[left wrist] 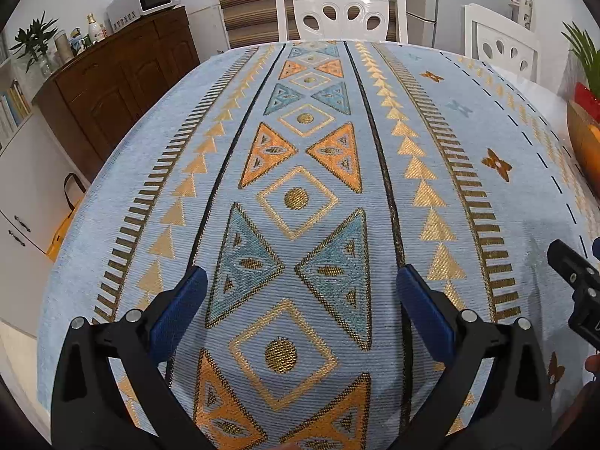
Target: Organize fruits
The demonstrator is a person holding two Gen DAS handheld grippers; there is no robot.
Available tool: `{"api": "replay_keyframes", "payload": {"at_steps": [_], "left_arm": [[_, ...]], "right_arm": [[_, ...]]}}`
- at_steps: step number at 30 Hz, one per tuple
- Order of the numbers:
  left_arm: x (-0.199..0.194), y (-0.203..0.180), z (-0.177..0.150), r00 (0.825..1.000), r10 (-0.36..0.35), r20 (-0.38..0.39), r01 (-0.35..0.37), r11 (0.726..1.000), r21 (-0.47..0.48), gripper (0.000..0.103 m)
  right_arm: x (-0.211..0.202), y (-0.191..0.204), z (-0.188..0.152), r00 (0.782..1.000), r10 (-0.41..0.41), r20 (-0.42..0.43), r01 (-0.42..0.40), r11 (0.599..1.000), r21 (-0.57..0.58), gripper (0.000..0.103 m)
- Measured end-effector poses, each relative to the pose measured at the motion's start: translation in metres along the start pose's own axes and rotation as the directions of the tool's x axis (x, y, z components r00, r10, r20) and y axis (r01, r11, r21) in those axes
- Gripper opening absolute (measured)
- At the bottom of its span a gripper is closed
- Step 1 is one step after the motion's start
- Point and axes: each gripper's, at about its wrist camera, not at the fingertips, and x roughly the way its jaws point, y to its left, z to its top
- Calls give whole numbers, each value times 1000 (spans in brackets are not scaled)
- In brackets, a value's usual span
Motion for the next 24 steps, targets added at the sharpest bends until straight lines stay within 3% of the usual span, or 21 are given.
{"api": "replay_keyframes", "payload": {"at_steps": [7,11,24], "left_arm": [[3,0,2,1000,8,-10,-8,1000,-1,100],[6,2,3,1000,6,-25,-6,1000,-12,100],[16,14,5,997,-56,-58,51,996,-74,100]], "right_arm": [[4,1,0,1000,-4,-25,4,1000,-1,98],[19,0,1,995,2,-104,-2,1000,3,98],[20,2,0,994,-8,-105,8,1000,-4,98]]}}
